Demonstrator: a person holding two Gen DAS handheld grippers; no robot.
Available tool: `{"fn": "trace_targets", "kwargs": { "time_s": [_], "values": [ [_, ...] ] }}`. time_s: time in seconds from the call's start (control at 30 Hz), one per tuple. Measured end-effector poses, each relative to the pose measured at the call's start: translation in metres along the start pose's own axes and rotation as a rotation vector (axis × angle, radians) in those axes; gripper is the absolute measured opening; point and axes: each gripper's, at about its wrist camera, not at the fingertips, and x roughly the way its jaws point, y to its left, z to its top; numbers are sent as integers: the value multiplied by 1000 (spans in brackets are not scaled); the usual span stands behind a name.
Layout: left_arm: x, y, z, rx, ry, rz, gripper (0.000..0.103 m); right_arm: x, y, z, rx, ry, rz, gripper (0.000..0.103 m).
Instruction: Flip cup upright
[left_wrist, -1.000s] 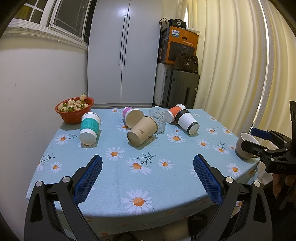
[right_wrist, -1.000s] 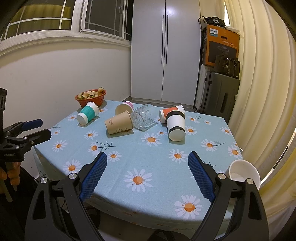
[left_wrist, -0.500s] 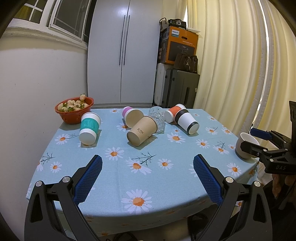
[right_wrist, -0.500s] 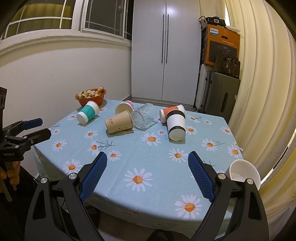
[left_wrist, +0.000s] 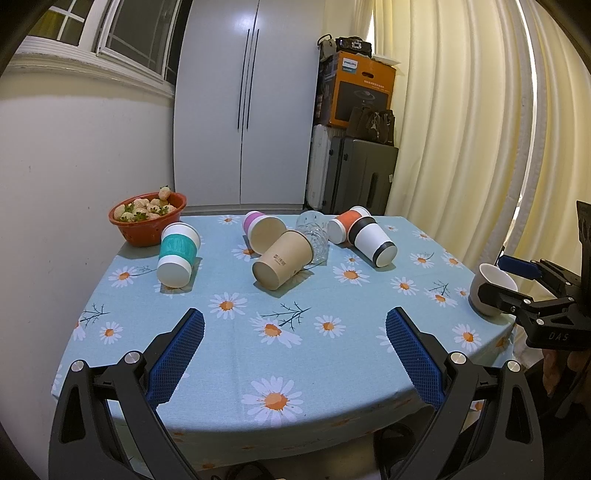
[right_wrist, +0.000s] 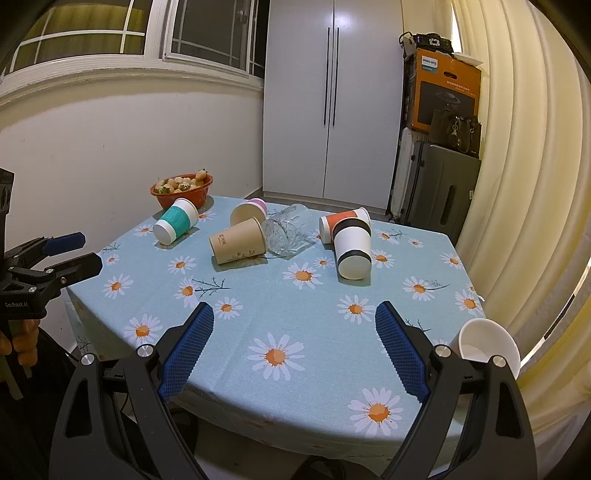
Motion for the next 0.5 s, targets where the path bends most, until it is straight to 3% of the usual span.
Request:
{"fn": "trace_targets", "kwargs": {
  "time_s": [0.5],
  "values": [
    [0,-2,1,2,3,0,96,0,1,1,-10,6,-4,88]
  ]
}}
